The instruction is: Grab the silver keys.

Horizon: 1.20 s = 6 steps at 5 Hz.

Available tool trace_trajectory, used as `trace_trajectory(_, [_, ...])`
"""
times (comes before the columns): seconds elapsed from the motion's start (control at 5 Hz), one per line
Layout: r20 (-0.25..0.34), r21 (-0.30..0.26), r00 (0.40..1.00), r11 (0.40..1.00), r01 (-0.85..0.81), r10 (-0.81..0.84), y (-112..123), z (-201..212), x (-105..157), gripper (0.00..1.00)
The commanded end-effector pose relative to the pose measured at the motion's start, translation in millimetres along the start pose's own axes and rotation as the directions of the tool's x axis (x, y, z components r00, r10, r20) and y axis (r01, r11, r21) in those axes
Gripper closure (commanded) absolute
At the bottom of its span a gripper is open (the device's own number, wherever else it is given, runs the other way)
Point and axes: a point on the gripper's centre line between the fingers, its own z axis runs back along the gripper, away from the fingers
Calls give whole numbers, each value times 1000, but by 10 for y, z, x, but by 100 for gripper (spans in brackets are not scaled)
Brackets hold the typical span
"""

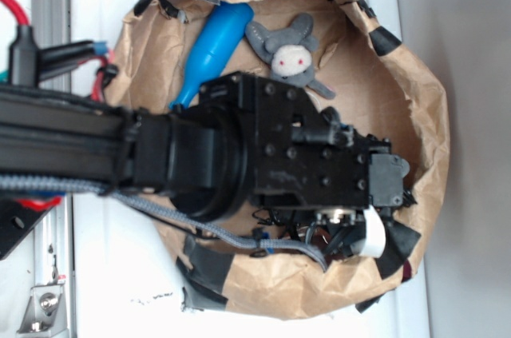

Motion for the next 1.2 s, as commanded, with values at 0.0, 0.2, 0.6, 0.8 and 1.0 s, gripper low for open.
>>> trace_trajectory(0.0, [-25, -42, 999, 999, -24, 23, 180, 484, -70, 100])
trace_trajectory(0.2, [-106, -173, 974, 961, -216, 200, 193, 951, -474, 100])
trace_trajectory(0.6, [32, -236, 955, 931, -280, 295, -319, 1793, -703, 100])
trace_trajectory(0.8, [-47, -210, 957, 934, -289, 285, -410, 1607, -549, 100])
trace_trajectory(1.0, [-105, -180, 928, 911, -370, 356, -380, 1491, -488, 100])
